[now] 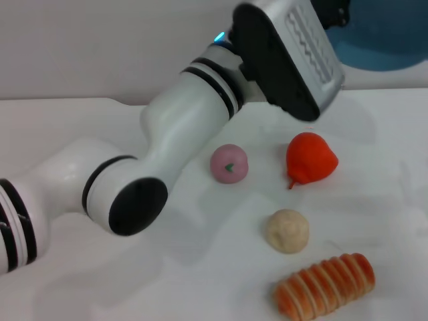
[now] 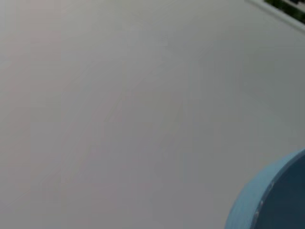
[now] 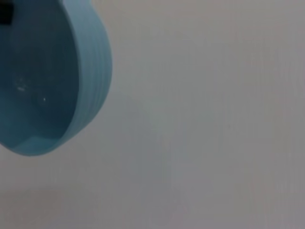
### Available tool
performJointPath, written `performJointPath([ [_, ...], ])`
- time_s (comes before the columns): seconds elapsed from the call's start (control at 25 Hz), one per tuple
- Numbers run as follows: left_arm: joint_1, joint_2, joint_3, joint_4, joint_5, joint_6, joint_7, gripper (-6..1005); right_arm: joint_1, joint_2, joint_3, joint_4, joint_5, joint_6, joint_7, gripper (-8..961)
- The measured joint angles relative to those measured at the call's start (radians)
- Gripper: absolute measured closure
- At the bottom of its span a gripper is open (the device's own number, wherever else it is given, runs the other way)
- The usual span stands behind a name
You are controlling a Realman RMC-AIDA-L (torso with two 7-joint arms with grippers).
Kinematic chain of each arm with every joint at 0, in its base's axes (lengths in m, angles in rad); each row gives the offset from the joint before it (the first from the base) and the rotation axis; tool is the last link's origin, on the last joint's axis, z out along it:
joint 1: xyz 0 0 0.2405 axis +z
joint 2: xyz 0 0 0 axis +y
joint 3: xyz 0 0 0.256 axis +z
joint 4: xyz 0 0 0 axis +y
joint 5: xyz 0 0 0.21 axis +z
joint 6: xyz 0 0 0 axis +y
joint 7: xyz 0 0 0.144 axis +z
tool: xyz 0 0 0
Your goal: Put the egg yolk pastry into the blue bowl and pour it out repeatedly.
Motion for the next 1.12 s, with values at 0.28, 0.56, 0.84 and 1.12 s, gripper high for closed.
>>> performJointPath([
  [0.28, 0.038, 0.005, -0.241, -0.123, -0.172, -0.386, 0.006, 1000, -0.003, 0.001, 0.0, 0.0, -0.006, 0.0, 0.052, 432],
  [0.56, 0.11, 0.007, -0.433, -0.19, -0.19, -0.69, -0.008, 999, -0.008, -0.002, -0.006, 0.0, -0.008, 0.0, 0.106, 431],
  [0.84, 0.055, 0.015, -0.599, -0.069, -0.146, -0.952, -0.119, 999, 0.003, -0.005, -0.007, -0.007, -0.008, 0.01, 0.117, 430],
  [1.12, -0.022, 0.015, -0.689, -0.007, 0.137, -1.181, -0.415, 1000, 0.013, -0.011, -0.014, -0.019, -0.058, 0.047, 0.236, 430],
])
